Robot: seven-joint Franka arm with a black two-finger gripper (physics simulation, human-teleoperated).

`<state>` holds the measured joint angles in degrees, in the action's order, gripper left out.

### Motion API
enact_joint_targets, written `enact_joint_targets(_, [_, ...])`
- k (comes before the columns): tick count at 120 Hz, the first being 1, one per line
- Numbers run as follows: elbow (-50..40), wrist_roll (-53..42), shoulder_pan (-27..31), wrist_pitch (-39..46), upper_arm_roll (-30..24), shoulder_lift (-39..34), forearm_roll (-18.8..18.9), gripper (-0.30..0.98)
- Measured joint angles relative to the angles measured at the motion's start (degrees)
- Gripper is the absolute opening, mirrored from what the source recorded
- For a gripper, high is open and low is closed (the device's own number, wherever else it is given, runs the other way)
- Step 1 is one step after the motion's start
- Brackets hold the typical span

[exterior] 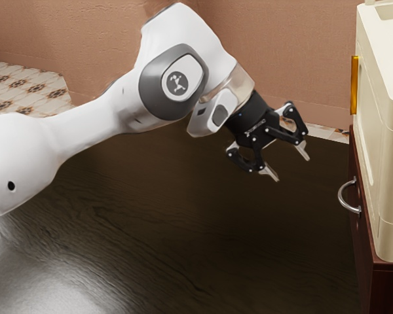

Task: Pull the drawer handle with one arm to open the drawer

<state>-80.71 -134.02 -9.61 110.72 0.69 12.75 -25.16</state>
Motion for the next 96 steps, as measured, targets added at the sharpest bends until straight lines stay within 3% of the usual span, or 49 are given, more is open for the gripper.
enact_joint_targets(46, [0.13,-9.94,-2.33,5.81,-1.18,4.27,-8.81,0.25])
enact_joint_targets(96, [-0.48,-15.33,-3.33,7.26,-1.21,5.91,-11.21,0.10])
